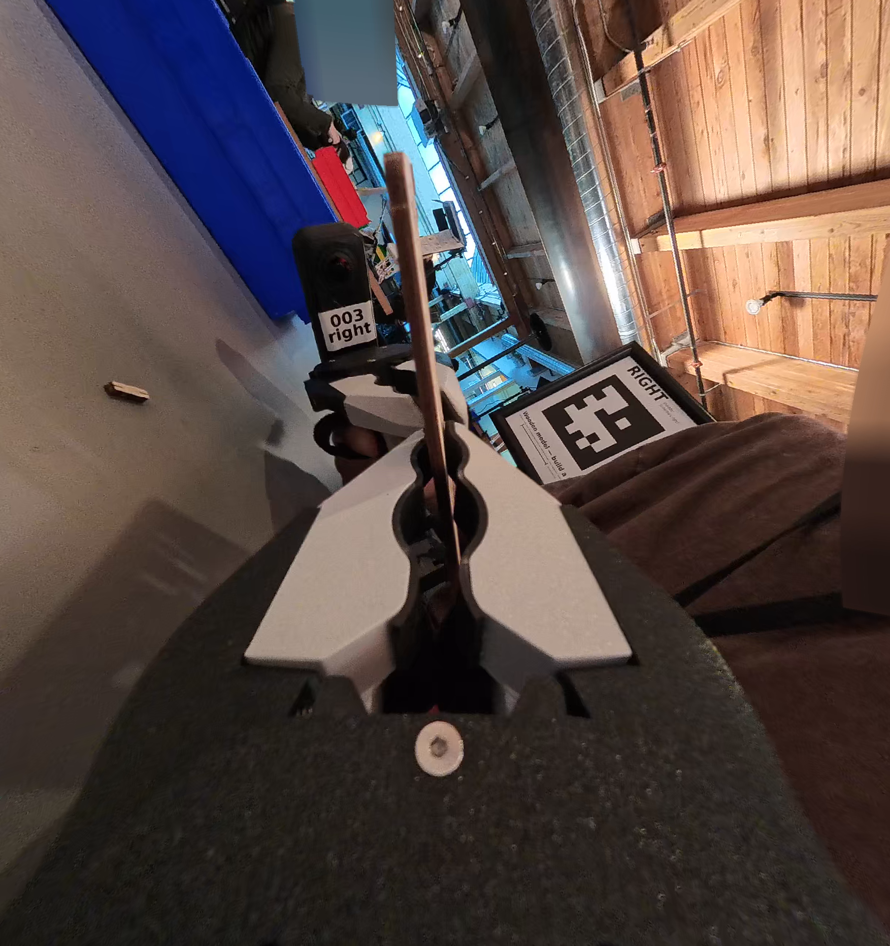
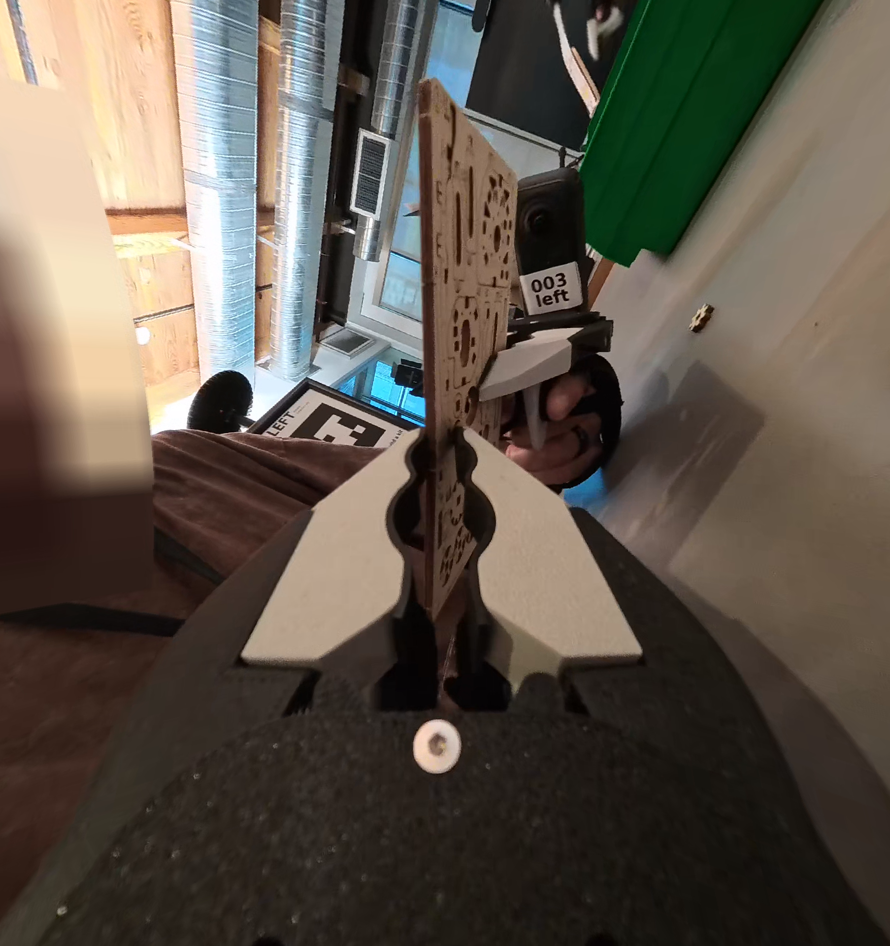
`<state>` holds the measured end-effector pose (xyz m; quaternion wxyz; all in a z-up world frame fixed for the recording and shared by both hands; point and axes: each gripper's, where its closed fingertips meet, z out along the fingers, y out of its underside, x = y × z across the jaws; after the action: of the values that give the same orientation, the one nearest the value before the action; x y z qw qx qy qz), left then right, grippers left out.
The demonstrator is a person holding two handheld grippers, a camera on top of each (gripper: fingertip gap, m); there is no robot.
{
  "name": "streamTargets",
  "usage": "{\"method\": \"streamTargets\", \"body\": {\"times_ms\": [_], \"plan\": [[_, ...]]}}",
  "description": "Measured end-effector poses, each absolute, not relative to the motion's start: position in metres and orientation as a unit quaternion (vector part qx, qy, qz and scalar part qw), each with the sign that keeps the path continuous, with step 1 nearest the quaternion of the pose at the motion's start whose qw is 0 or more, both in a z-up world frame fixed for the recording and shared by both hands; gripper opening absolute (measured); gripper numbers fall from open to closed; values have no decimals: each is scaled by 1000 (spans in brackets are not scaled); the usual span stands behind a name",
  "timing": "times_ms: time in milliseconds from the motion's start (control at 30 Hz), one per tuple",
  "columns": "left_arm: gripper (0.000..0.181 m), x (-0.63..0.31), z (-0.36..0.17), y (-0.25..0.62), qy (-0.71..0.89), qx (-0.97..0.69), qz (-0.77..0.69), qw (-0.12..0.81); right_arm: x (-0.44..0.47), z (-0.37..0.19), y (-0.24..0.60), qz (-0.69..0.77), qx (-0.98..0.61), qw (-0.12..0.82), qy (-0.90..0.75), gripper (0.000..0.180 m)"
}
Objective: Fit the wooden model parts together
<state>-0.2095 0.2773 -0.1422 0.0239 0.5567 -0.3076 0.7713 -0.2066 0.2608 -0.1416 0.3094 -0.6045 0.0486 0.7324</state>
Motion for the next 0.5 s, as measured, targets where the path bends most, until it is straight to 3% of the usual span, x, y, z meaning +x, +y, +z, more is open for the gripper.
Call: {"method": "streamTargets", "body": {"times_ms": [33,267,500], "plan": [[1,-209,-143,277,-308,557,771,24,-207,-141,259,737,-601,306,44,9],[1,-208,-144,277,-302,560,770,34,-206,-142,260,762,-577,290,56,11],[1,-207,-150,287,-298,584,755,10,-202,-152,274,652,-662,369,18,7]]}}
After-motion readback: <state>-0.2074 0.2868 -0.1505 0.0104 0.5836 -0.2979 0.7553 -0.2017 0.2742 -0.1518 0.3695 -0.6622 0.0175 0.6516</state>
